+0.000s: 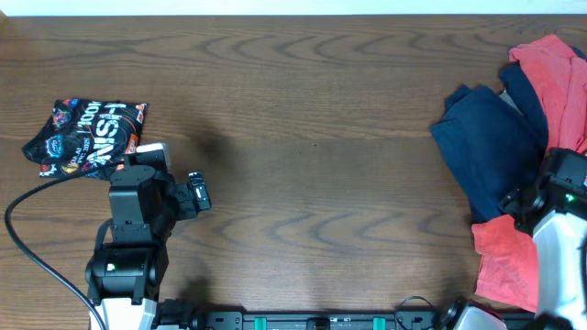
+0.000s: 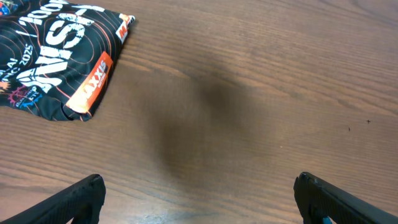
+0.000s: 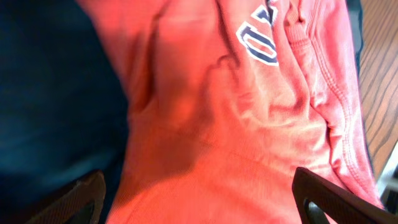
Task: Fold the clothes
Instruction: 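Grasp the red t-shirt from the pile with the right gripper and drag it left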
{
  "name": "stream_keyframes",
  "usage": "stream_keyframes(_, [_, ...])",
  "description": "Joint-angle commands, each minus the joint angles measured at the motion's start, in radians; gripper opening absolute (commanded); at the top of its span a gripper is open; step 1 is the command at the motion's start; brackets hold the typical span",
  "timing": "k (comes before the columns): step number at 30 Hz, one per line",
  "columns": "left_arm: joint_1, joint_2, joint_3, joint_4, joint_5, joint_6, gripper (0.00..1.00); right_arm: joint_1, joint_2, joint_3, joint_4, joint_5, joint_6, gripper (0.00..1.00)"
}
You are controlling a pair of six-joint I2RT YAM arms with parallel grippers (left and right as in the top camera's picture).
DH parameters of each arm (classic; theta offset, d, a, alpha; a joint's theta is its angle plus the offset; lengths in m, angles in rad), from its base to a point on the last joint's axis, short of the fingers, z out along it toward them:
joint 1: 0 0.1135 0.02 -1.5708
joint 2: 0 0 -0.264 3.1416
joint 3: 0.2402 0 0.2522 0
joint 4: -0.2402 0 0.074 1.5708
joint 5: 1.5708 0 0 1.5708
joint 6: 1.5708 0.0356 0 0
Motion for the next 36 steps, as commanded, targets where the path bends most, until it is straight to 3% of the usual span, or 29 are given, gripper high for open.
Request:
stream_keyframes(1, [-0.004, -0.001, 0.021, -0.001, -0.008, 0.008, 0.98, -0.035, 0.072, 0.010, 0.030, -0.048, 0.034, 0.94])
stream_keyframes(5, [-0.004, -0.001, 0.021, -0.001, -0.008, 0.008, 0.98, -0.035, 0.154, 0.010, 0.082, -0.061, 0.034, 0.94])
stream_keyframes(8, [-0.004, -0.001, 0.021, -0.001, -0.008, 0.008, 0.98, -0.034, 0.190, 0.010, 0.103, -0.089, 0.034, 0.86])
stream_keyframes(9, [-0.004, -0.001, 0.021, -0.001, -0.008, 0.008, 0.98, -0.034, 0.199, 0.010, 0.106, -0.091, 0.034, 0.77])
stream_keyframes(10, [-0.004, -0.001, 0.021, -0.001, -0.008, 0.008, 0.98, -0.034, 0.203, 0.010, 0.106, -0.091, 0.034, 0.61])
stream_keyframes(12, [-0.004, -0.001, 0.021, -0.001, -0.008, 0.008, 0.98, -0.034, 0.201, 0.011, 0.089, -0.087, 0.026, 0.21])
stream_keyframes(14, [-0.004, -0.001, 0.021, -0.001, -0.008, 0.008, 0.98, -0.034, 0.190, 0.013, 0.073, -0.071, 0.026, 0.04])
stream_keyframes(21, [-0.004, -0.001, 0.021, 0.000, -0.008, 0.008, 0.98, -0.034, 0.071, 0.147, -0.049, -0.125, 0.003, 0.01])
stream_keyframes(26, [-0.004, -0.001, 0.021, -0.001, -0.008, 0.008, 0.98, 0.012, -0.017, 0.282, -0.075, -0.676, -0.279, 0.01])
stream_keyframes(30, [-0.004, -0.001, 0.021, 0.000, -0.008, 0.008, 0.98, 0.152, -0.053, 0.293, -0.084, -1.002, -0.352, 0.01])
stream_keyframes(36, [-0.004, 0.000, 0.021, 0.000, -0.008, 0.008, 0.98, 0.510, -0.023, 0.244, -0.084, -0.956, -0.352, 0.01])
